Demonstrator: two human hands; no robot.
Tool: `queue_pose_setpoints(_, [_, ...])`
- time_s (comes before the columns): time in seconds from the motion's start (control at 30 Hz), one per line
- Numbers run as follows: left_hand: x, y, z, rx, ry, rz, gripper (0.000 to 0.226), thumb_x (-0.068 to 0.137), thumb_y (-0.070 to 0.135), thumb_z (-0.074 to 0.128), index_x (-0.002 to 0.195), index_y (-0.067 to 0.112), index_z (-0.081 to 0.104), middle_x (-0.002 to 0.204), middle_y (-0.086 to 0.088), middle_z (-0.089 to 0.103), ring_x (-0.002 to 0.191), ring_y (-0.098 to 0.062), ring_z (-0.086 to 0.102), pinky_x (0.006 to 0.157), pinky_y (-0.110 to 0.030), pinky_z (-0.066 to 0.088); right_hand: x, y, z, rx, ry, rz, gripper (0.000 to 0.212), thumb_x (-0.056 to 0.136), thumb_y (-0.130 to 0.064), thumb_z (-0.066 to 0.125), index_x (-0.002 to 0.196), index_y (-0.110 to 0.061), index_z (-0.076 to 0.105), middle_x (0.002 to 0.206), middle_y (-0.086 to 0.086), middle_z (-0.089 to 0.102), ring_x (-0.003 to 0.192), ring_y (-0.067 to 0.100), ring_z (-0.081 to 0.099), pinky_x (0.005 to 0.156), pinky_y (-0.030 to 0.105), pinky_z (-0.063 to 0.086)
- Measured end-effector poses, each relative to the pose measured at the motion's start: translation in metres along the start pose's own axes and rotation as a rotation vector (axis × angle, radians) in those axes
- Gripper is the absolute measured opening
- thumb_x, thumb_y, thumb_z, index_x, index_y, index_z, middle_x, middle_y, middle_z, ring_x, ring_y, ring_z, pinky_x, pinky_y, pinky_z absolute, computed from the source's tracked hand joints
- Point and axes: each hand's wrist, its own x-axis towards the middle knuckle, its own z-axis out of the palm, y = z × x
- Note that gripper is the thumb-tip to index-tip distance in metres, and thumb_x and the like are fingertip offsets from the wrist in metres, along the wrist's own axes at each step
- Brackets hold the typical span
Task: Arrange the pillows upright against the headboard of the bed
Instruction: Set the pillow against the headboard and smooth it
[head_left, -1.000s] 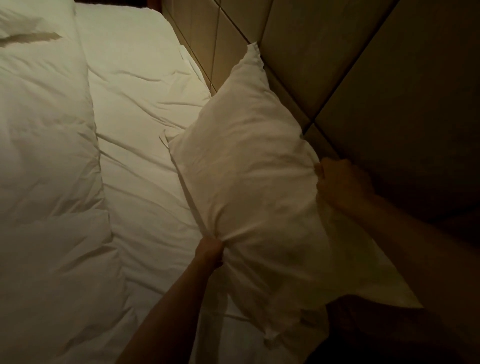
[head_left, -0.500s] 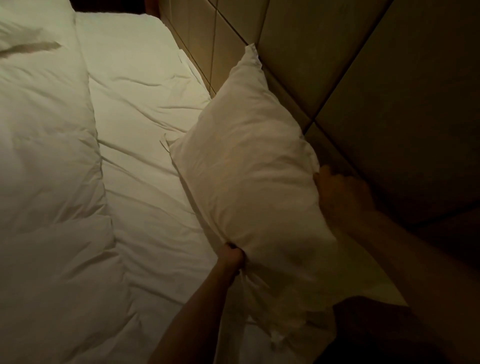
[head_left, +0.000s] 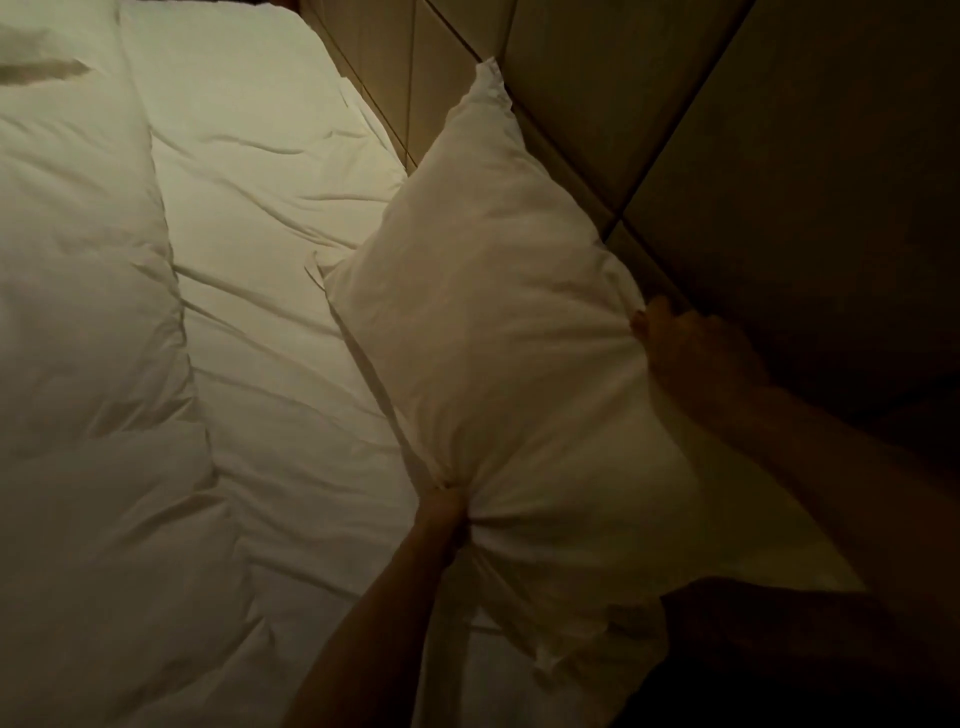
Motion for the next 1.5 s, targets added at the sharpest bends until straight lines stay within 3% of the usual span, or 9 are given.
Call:
queue_pose_setpoints(0.27, [0.035, -0.033, -0.003, 0.152, 0.101, 0.079, 0.072, 0.056, 0.043, 0.065, 0.121, 0.014, 0.067, 0.112, -0.016, 0.070, 0.102, -0.039, 0.067, 0.091, -0.047, 0.057, -0.004, 0.009, 0.013, -0.069, 0.094, -0.019, 0.025, 0.097, -0.022, 0.053, 0.087, 0.000, 0.058, 0.048, 0.016, 0.053, 0.032, 0.031, 0.051, 0.037, 0.025, 0.030])
queue_pose_setpoints(0.4, [0.007, -0.019, -0.006, 0.103, 0.022, 0.043, 0.053, 0.075, 0.037, 0.062, 0.117, 0.006, 0.065, 0.096, -0.019, 0.068, 0.085, -0.036, 0.067, 0.075, -0.040, 0.053, -0.017, 0.014, 0.017, -0.105, 0.040, -0.017, 0.026, 0.086, -0.010, 0.073, 0.100, -0.002, 0.053, 0.051, 0.016, 0.055, 0.034, 0.032, 0.051, 0.038, 0.027, 0.031])
queue_pose_setpoints(0.5, [0.000, -0.022, -0.007, 0.111, -0.014, -0.064, 0.041, 0.098, 0.050, 0.050, 0.118, 0.015, 0.054, 0.109, -0.014, 0.062, 0.088, -0.027, 0.061, 0.076, -0.036, 0.052, -0.033, 0.010, 0.016, -0.167, 0.064, 0.007, 0.018, 0.096, -0.020, 0.061, 0.100, -0.005, 0.052, 0.061, 0.013, 0.057, 0.041, 0.031, 0.053, 0.037, 0.032, 0.039])
queue_pose_setpoints(0.77, [-0.038, -0.053, -0.006, 0.195, -0.182, -0.047, 0.053, 0.097, 0.062, 0.044, 0.137, 0.027, 0.042, 0.116, 0.000, 0.059, 0.088, -0.015, 0.059, 0.072, -0.031, 0.051, -0.077, 0.014, -0.002, -0.024, 0.040, 0.180, 0.034, 0.101, -0.039, 0.041, 0.095, -0.007, 0.050, 0.079, 0.016, 0.058, 0.068, 0.035, 0.056, 0.059, 0.041, 0.043])
queue_pose_setpoints(0.87, [-0.053, -0.071, -0.007, 0.237, -0.257, 0.001, 0.039, 0.099, 0.048, 0.051, 0.124, 0.018, 0.051, 0.095, -0.001, 0.061, 0.074, -0.014, 0.059, 0.054, -0.022, 0.048, -0.100, 0.017, -0.006, -0.066, 0.016, 0.215, 0.045, 0.100, -0.044, 0.031, 0.098, -0.004, 0.051, 0.083, 0.019, 0.058, 0.072, 0.036, 0.057, 0.062, 0.043, 0.045])
queue_pose_setpoints(1.07, [-0.055, -0.107, 0.008, 0.312, -0.295, 0.001, 0.012, 0.099, 0.032, 0.062, 0.100, 0.021, 0.057, 0.091, -0.005, 0.062, 0.067, -0.010, 0.060, 0.056, -0.025, 0.042, -0.126, 0.022, -0.005, -0.082, -0.030, 0.265, 0.045, 0.101, -0.044, 0.037, 0.102, -0.002, 0.052, 0.087, 0.021, 0.060, 0.073, 0.038, 0.059, 0.062, 0.041, 0.046])
queue_pose_setpoints(1.2, [-0.047, -0.118, 0.023, 0.270, -0.195, 0.078, 0.016, 0.088, 0.028, 0.070, 0.082, 0.014, 0.063, 0.070, -0.008, 0.062, 0.063, -0.022, 0.059, 0.054, -0.027, 0.045, -0.128, 0.019, 0.002, -0.087, -0.009, 0.265, 0.043, 0.102, -0.043, 0.035, 0.103, -0.003, 0.050, 0.089, 0.021, 0.060, 0.073, 0.037, 0.059, 0.063, 0.045, 0.050])
queue_pose_setpoints(1.33, [-0.006, -0.149, 0.032, 0.273, -0.015, 0.142, 0.052, 0.063, 0.054, 0.066, 0.098, 0.016, 0.072, 0.089, -0.015, 0.072, 0.089, -0.041, 0.070, 0.076, -0.047, 0.058, -0.128, 0.022, 0.009, -0.069, -0.037, 0.228, 0.049, 0.102, -0.044, 0.035, 0.116, 0.001, 0.051, 0.091, 0.023, 0.064, 0.075, 0.040, 0.063, 0.063, 0.044, 0.047])
queue_pose_setpoints(1.5, [-0.007, -0.145, 0.035, 0.312, 0.079, 0.189, 0.053, 0.061, 0.049, 0.059, 0.101, 0.016, 0.071, 0.093, -0.015, 0.073, 0.088, -0.037, 0.071, 0.082, -0.051, 0.059, -0.121, 0.032, -0.002, -0.116, 0.021, 0.098, 0.047, 0.104, -0.041, 0.030, 0.109, 0.002, 0.050, 0.061, 0.021, 0.060, 0.049, 0.036, 0.059, 0.048, 0.037, 0.040])
